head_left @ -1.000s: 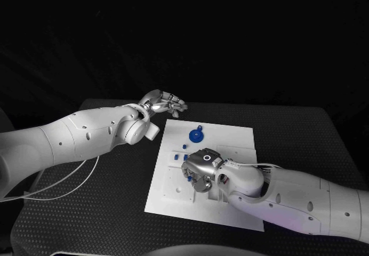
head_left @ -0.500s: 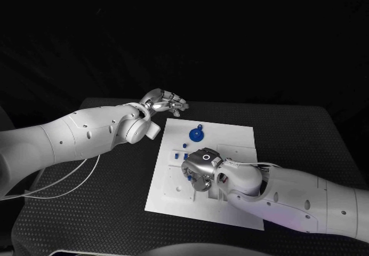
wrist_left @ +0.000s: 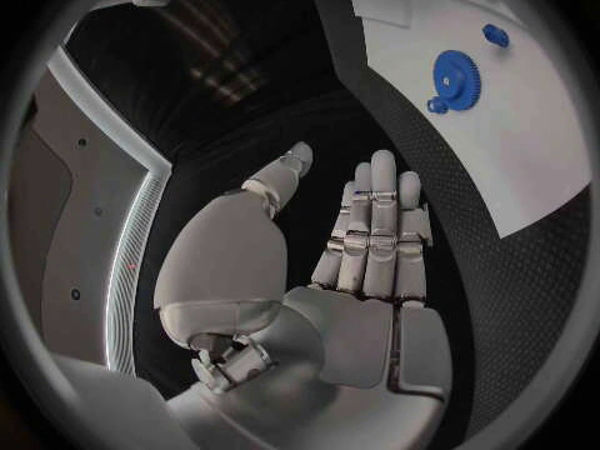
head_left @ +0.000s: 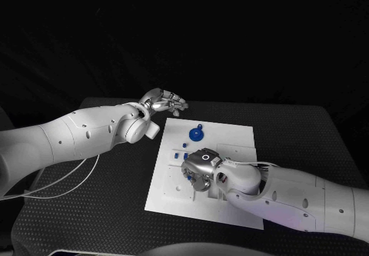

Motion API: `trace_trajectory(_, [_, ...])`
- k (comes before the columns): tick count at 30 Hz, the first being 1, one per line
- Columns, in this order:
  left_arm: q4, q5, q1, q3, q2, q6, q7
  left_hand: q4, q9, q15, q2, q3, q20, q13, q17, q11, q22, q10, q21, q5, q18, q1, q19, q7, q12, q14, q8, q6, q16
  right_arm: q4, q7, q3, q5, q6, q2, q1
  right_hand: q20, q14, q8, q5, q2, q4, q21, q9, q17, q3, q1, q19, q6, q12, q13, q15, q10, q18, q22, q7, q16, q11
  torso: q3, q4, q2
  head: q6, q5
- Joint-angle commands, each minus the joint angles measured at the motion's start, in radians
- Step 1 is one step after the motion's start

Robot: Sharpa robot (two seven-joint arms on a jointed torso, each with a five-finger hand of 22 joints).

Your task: Assemble the parts on the task board

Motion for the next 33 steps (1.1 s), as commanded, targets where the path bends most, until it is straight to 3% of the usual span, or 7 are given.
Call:
trace_trajectory(1, [0.003,0.006,0.001,0.001,-0.001,0.01,0.007,0.006,-0.001,0.006,0.005,-0.001,0.003,-0.002,0.002,0.0,0.001,-0.007,-0.004,-0.001,0.009,-0.001,-0.005,-0.001,0.0,-0.004,0.004,-0.009,-0.004,-0.009,-0.001,-0.004,0.024,0.035,-0.005,-0.005,0.002,-0.007,-0.017,0.002,-0.012,-0.002,-0.001,-0.008,-0.004,-0.01,-0.013,-0.011,-0.026,-0.018,-0.005,0.008,-0.026,0.015,0.02,0.011,-0.007,0.01,-0.0007,-0.0008,-0.001,0.001,0.0])
trace_trajectory(9, [0.002,0.006,0.001,0.001,-0.002,0.01,0.006,0.006,-0.001,0.006,0.005,-0.001,0.003,-0.002,0.002,0.0,0.002,-0.007,-0.004,-0.001,0.009,-0.001,-0.005,-0.001,0.0,-0.004,0.004,-0.009,-0.004,-0.004,-0.007,-0.004,0.035,-0.005,-0.012,-0.004,0.004,-0.006,-0.064,-0.005,-0.054,-0.001,0.007,-0.026,0.001,-0.047,-0.017,-0.017,-0.107,-0.071,-0.028,0.035,-0.109,0.015,0.021,0.046,0.003,0.04,0.0006,-0.0002,0.0,0.003,-0.001])
trace_trajectory(17, [0.0,0.006,0.001,0.001,-0.004,0.01,0.006,0.006,-0.002,0.006,0.005,-0.001,0.003,-0.002,0.003,0.0,0.002,-0.007,-0.004,-0.001,0.009,-0.001,-0.005,0.0,0.001,-0.004,0.004,-0.01,-0.005,0.011,-0.021,-0.004,0.033,-0.043,-0.03,0.0,0.009,-0.017,-0.088,-0.008,-0.062,-0.032,0.007,-0.038,0.004,-0.092,-0.025,-0.032,-0.157,-0.085,-0.047,0.053,-0.165,0.015,0.02,0.068,0.007,0.059,0.0007,-0.0007,0.0,0.005,-0.003])
trace_trajectory(29, [-0.007,0.006,0.001,0.0,-0.003,0.012,0.008,0.007,-0.002,0.006,0.005,-0.001,0.003,-0.002,0.003,0.0,0.003,-0.007,-0.005,-0.001,0.009,-0.001,-0.005,0.0,0.001,-0.004,0.004,-0.01,-0.005,0.072,-0.018,-0.003,0.04,-0.091,-0.099,0.049,0.01,-0.015,-0.078,-0.013,-0.063,-0.036,0.009,-0.031,0.006,-0.09,-0.026,-0.032,-0.149,-0.074,-0.048,0.052,-0.156,0.015,0.019,0.064,0.013,0.057,0.001,0.0004,0.0,0.018,-0.011])
trace_trajectory(32, [-0.008,0.006,0.001,0.0,-0.004,0.012,0.009,0.007,-0.002,0.006,0.005,-0.001,0.003,-0.002,0.003,0.0,0.003,-0.007,-0.005,0.0,0.009,0.0,-0.005,0.0,0.001,-0.004,0.004,-0.01,-0.005,0.098,-0.003,0.005,0.097,-0.104,-0.136,0.064,0.006,-0.005,-0.069,-0.012,-0.062,-0.03,0.016,-0.027,0.009,-0.086,-0.029,-0.023,-0.139,-0.067,-0.046,0.048,-0.144,0.015,0.02,0.059,0.021,0.053,0.0018,-0.0002,0.0,0.022,-0.013])
trace_trajectory(33, [-0.008,0.006,0.001,0.0,-0.004,0.013,0.009,0.007,-0.002,0.006,0.005,-0.001,0.003,-0.002,0.003,0.0,0.003,-0.007,-0.005,0.0,0.01,0.0,-0.005,0.0,0.001,-0.004,0.004,-0.01,-0.005,0.11,-0.001,0.012,0.109,-0.112,-0.155,0.069,0.006,-0.003,-0.068,-0.012,-0.062,-0.028,0.017,-0.026,0.01,-0.085,-0.03,-0.021,-0.138,-0.067,-0.046,0.048,-0.142,0.015,0.02,0.058,0.022,0.052,0.0019,-0.0005,0.0,0.024,-0.013])
